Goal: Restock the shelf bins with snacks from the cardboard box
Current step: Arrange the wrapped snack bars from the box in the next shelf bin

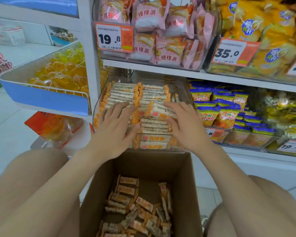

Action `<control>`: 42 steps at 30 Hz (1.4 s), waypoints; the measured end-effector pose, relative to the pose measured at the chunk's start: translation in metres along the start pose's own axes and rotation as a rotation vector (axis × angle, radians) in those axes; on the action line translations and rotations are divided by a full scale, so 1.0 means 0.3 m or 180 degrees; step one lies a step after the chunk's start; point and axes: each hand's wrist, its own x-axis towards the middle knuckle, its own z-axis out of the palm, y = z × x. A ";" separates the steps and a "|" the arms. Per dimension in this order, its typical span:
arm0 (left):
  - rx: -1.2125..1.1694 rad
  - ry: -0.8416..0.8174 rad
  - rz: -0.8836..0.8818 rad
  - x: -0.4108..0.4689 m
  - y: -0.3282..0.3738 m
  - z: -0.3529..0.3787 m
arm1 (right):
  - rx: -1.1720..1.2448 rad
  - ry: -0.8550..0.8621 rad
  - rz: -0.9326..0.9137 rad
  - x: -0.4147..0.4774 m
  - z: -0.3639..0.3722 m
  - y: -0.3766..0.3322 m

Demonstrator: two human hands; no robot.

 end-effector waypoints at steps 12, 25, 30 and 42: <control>0.0780 -0.0816 -0.0245 0.052 -0.025 0.049 | -0.0221 -0.0315 -0.0260 0.107 0.188 -0.023; 0.0850 -0.0463 -0.0204 0.065 -0.013 0.044 | -0.0311 -0.0427 -0.0339 0.104 0.180 -0.004; 0.0672 -0.0107 -0.0092 0.064 0.016 0.034 | 0.0249 -0.0002 -0.0323 0.071 0.112 -0.012; -0.0197 -0.1764 0.0433 -0.189 0.112 0.209 | 0.0711 -0.1755 0.0098 -0.230 0.025 -0.087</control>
